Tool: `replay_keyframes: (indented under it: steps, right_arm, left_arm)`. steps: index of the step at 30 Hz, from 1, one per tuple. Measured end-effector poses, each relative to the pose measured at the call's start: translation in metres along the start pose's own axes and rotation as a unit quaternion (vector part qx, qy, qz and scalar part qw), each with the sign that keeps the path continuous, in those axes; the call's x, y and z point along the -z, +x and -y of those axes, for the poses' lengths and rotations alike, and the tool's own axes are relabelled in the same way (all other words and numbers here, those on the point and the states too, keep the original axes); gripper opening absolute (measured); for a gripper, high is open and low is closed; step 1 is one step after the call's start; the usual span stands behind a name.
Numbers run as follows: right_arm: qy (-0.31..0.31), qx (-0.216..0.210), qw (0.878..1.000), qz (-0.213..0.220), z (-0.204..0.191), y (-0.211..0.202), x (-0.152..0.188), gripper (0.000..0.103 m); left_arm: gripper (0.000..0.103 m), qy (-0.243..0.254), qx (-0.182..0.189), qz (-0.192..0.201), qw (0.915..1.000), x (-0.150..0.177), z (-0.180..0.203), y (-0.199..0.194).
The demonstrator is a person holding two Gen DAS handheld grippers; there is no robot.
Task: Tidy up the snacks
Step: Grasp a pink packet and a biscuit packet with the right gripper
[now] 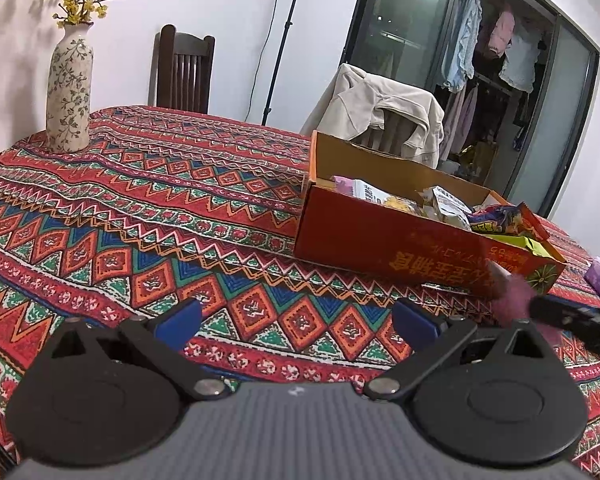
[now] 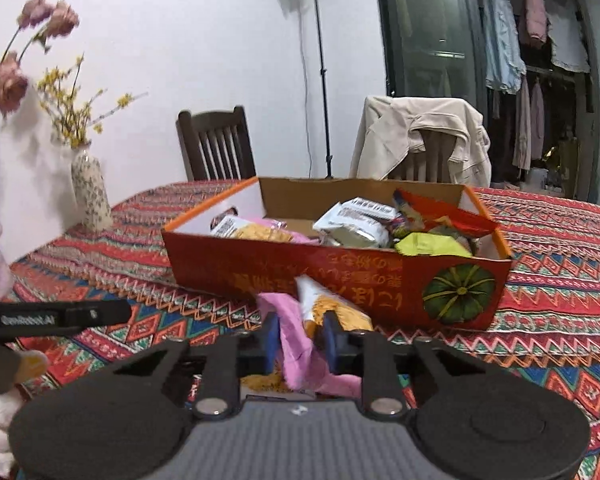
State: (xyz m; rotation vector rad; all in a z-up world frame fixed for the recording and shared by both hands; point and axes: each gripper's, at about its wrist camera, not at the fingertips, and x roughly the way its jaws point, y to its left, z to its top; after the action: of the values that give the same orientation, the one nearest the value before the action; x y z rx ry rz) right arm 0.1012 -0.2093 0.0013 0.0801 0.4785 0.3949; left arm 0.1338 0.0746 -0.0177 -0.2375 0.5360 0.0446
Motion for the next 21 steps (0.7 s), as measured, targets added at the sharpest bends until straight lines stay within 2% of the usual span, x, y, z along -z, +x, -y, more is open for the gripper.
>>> replay_keyframes:
  steps: [8,13,16,18,19,21]
  right_arm:
    - [0.061,0.002,0.998,0.005,0.034,-0.009,-0.004,0.016]
    - [0.090,0.003,0.996,-0.001,0.046,-0.002,-0.006,0.020]
    - [0.089,0.023,0.996,-0.018,0.051,0.006,-0.004,0.031]
    - [0.091,0.041,0.995,-0.025,0.054,0.010,-0.002,0.047]
    - [0.095,0.048,0.994,-0.029,0.057,0.012,-0.001,0.049]
    - [0.099,0.057,0.993,-0.043,0.060,0.016,0.002,0.062]
  left_arm:
    - [0.103,0.001,-0.008,0.000,1.0000,0.000,0.000,0.000]
    - [0.103,0.001,-0.006,-0.003,1.0000,0.000,0.000,0.001]
    - [0.103,0.002,-0.004,-0.004,1.0000,0.000,0.001,0.001]
    - [0.103,0.002,-0.003,-0.005,1.0000,0.001,0.000,0.002]
    - [0.103,0.002,-0.002,-0.006,1.0000,0.001,0.000,0.002]
    - [0.103,0.002,-0.002,-0.007,1.0000,0.001,0.000,0.002]
